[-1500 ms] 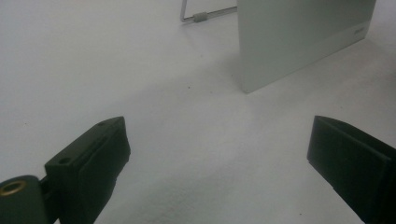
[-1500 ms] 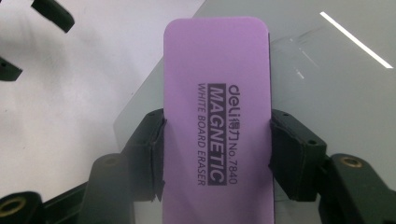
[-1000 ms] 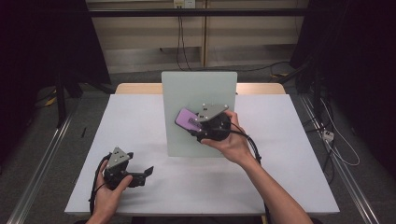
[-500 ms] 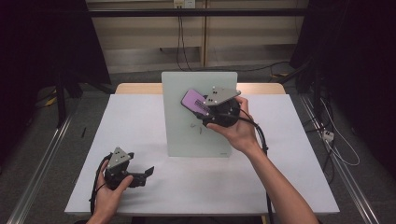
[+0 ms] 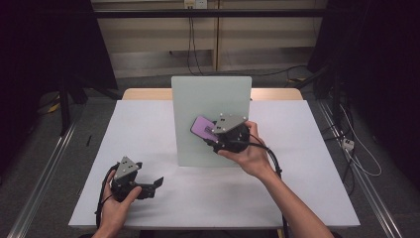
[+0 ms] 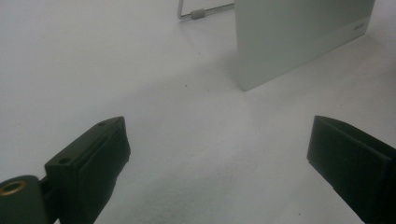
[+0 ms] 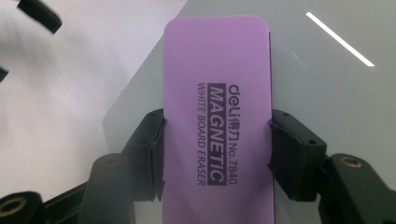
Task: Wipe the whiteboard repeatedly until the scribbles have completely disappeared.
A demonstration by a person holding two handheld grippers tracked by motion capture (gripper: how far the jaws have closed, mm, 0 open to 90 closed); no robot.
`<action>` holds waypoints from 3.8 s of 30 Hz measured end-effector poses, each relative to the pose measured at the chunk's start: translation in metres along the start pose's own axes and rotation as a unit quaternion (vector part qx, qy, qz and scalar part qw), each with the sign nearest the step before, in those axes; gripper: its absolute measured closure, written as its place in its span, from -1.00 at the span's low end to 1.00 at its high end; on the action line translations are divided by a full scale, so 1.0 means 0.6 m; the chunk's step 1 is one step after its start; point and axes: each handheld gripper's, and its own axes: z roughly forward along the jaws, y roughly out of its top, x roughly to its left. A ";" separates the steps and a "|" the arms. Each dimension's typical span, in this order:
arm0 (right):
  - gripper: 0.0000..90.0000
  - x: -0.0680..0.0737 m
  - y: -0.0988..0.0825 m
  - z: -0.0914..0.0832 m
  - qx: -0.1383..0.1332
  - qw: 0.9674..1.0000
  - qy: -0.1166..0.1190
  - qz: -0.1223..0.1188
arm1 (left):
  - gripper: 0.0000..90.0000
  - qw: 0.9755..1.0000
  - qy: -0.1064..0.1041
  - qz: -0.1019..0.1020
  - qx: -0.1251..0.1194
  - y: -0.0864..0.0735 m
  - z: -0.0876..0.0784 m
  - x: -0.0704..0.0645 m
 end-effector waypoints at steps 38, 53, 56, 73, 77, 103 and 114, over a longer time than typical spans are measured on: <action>-0.07 0.006 -0.033 -0.015 0.010 1.000 -0.017 0.011 | -0.88 1.000 -0.002 -0.003 -0.004 0.000 -0.002 0.000; -0.07 -0.023 -0.040 -0.052 -0.012 0.998 -0.062 0.031 | -0.88 1.000 -0.003 0.001 -0.002 0.001 0.000 -0.001; -0.07 -0.011 -0.043 -0.042 -0.002 0.998 -0.055 0.022 | -0.88 1.000 -0.003 -0.002 -0.002 0.001 0.001 -0.002; -0.08 0.071 -0.059 0.044 0.064 0.997 0.022 -0.028 | -0.88 1.000 -0.003 0.002 -0.001 0.002 0.001 -0.002; -0.08 0.076 -0.061 0.055 0.066 0.997 0.041 -0.021 | -0.88 1.000 -0.004 0.003 0.000 0.002 0.002 -0.002; -0.08 -0.018 -0.005 -0.022 -0.025 0.998 -0.041 0.041 | -0.88 1.000 -0.003 -0.002 -0.002 0.001 0.000 0.000; -0.08 -0.037 -0.023 -0.068 -0.045 0.996 -0.038 0.062 | -0.88 1.000 -0.005 -0.002 0.000 -0.001 0.000 0.001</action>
